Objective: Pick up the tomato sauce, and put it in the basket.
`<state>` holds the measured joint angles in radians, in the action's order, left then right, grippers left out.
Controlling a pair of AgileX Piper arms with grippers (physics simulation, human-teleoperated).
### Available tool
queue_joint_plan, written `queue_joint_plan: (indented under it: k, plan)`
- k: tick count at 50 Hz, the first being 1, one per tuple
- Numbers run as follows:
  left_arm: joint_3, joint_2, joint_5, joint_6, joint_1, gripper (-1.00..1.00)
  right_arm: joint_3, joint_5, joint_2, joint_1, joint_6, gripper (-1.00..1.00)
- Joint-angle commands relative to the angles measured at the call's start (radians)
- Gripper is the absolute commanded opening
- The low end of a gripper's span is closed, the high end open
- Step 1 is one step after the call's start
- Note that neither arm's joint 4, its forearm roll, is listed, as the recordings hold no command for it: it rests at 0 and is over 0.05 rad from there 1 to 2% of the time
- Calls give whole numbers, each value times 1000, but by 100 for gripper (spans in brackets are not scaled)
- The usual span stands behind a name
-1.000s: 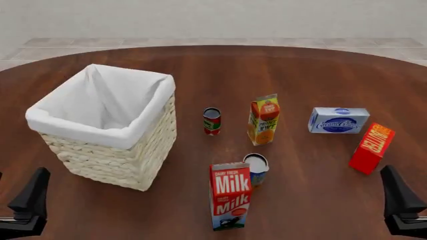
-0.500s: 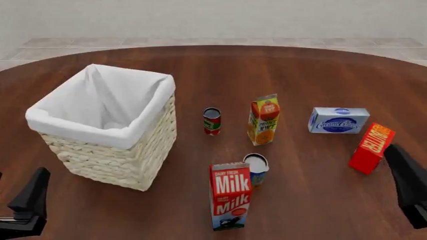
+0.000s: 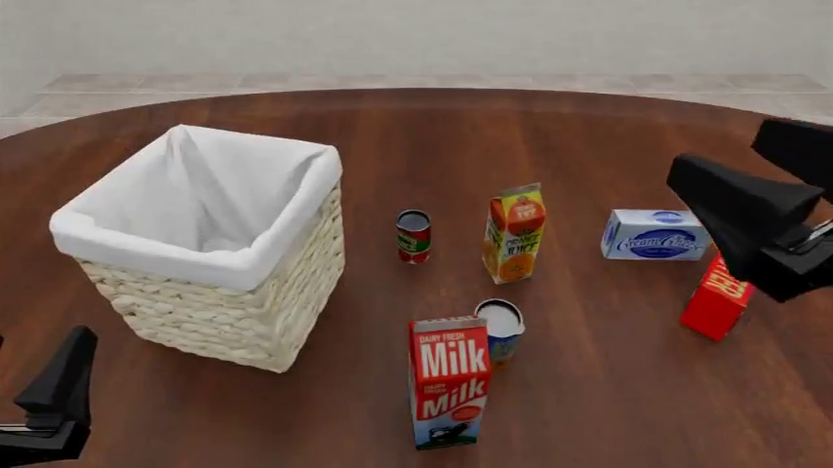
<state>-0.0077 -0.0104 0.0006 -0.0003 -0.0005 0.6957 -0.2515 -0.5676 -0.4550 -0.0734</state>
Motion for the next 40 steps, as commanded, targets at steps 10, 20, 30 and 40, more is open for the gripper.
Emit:
queue_joint_plan:
  k: [10,20,30,40]
  plan:
    - [4,3,-2,1,0,100,266,-105,-332,-141,-18,100]
    - [1,0,-1,1,0,100,437,-217,-465,-167,-36,100]
    - [0,2,2,1,0,100,576,-298,-595,-170,-47,100]
    - [-1,5,6,1,1,100,699,-372,-727,-165,-63,100]
